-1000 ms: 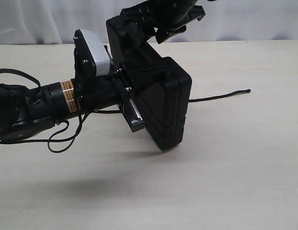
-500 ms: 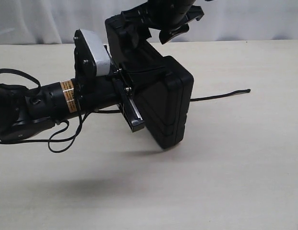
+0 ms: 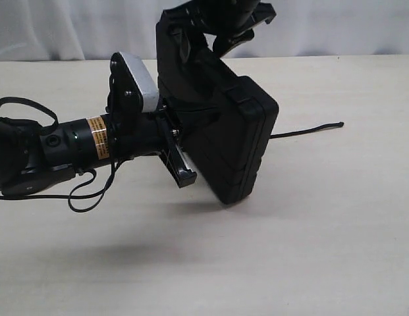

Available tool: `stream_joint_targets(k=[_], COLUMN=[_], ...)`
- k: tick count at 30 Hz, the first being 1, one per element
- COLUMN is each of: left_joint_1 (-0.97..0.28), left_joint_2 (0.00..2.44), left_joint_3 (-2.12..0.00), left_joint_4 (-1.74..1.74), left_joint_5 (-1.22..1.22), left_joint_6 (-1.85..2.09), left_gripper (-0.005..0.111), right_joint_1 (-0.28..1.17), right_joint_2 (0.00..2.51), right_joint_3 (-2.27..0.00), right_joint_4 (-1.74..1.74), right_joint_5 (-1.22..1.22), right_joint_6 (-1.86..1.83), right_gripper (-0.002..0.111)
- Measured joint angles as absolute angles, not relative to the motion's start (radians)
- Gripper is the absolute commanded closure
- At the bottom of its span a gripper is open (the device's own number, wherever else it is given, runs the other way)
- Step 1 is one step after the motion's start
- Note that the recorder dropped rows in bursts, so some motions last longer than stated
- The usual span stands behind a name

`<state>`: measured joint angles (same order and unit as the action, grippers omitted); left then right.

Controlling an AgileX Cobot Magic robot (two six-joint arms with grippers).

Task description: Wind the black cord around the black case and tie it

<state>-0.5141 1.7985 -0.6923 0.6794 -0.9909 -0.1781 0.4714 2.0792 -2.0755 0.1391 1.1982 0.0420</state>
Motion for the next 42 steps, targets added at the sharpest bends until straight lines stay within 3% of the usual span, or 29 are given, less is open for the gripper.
stream_joint_targets(k=[9, 23, 42], left_joint_1=[-0.514, -0.514, -0.513], left_joint_2=[1.799, 1.799, 1.799], left_joint_3=[-0.692, -0.692, -0.691], left_joint_4=[0.679, 0.679, 0.667], left_joint_5=[-0.98, -0.979, -0.977], left_joint_6=[-0.178, -0.178, -0.198], left_gripper=[0.107, 0.107, 0.107], right_joint_1=[0.471, 0.471, 0.465], right_joint_2=[2.106, 2.096, 2.096], right_joint_3=[-2.075, -2.075, -2.075], right_joint_4=[0.139, 0.119, 0.059], right_joint_5=[1.216, 1.219, 1.226], right_joint_6=[0.023, 0.0, 0.387], right_gripper=[0.058, 0.104, 0.104])
